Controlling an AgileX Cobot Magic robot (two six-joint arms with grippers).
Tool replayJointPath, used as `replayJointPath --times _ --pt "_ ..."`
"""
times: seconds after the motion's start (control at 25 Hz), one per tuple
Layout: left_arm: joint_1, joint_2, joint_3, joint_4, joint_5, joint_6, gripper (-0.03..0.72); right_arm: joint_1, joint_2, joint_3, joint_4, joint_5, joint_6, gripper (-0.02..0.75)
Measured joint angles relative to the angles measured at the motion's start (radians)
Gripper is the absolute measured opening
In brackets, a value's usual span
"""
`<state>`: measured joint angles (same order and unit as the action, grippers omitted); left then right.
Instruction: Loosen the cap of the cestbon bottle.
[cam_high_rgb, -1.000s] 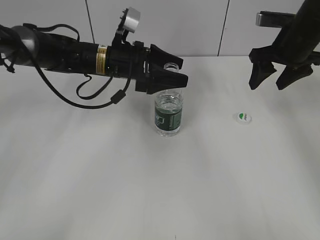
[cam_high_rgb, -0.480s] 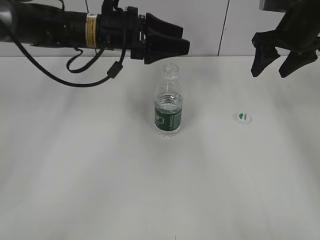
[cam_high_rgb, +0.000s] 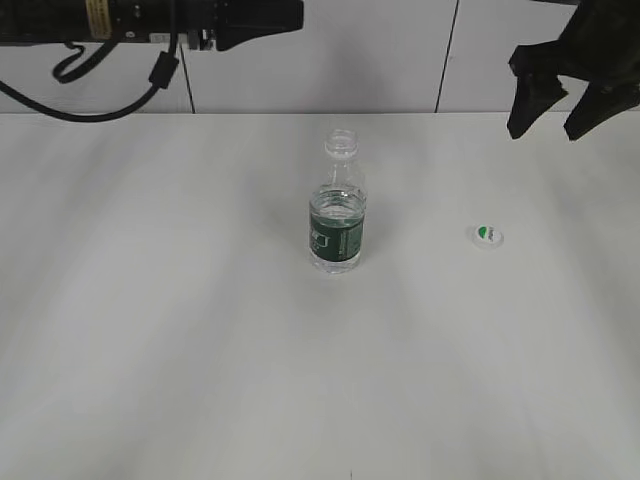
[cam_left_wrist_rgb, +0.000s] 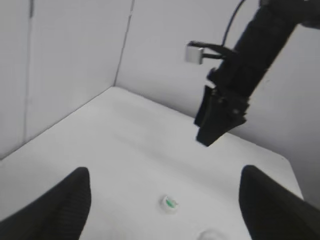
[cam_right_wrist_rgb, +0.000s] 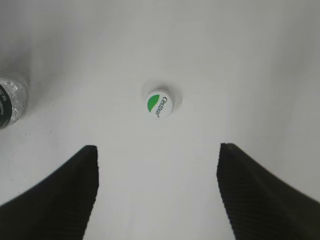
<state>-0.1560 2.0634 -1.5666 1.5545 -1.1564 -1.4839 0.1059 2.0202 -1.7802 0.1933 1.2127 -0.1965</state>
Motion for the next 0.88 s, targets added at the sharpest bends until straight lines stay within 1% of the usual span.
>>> replayJointPath --times 0.24,0.32,0.48,0.68,0.88 --pt "0.09 0.0 0.0 0.168 0.119 -0.223 0.554 0.0 -0.026 0.0 -0.001 0.003 0.002 0.561" --pt "0.116 0.0 0.0 0.209 0.133 -0.284 0.554 0.0 -0.036 0.0 -0.001 0.003 0.002 0.561" --pt "0.147 0.0 0.0 0.268 0.148 -0.381 0.554 0.0 -0.05 0.0 -0.001 0.004 0.003 0.561" --pt "0.168 0.0 0.001 0.287 0.159 -0.518 0.554 0.0 -0.053 0.0 -0.002 0.005 0.003 0.561" --pt "0.197 0.0 0.001 0.287 0.153 -0.573 0.554 0.0 -0.055 0.0 -0.002 0.005 0.004 0.561"
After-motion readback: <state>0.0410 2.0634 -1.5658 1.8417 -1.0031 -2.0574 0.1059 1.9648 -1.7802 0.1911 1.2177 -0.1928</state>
